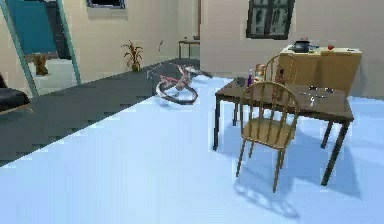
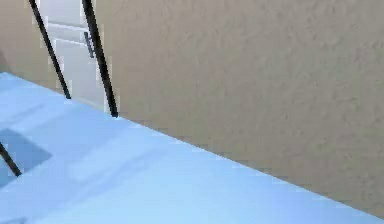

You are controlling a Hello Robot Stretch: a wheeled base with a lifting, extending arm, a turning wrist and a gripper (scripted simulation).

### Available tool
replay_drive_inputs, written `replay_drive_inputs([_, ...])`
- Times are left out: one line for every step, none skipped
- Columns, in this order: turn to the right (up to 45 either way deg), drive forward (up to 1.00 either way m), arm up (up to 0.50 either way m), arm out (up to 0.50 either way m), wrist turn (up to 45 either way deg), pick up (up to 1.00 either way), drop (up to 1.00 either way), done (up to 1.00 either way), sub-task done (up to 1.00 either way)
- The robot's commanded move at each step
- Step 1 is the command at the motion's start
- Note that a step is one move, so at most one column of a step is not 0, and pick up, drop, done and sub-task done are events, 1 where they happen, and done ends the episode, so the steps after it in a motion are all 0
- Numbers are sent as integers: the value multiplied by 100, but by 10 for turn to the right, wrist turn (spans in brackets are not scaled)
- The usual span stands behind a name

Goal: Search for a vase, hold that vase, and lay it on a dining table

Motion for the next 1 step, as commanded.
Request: replay_drive_inputs([450,0,0,0,0,0,0,0,0])
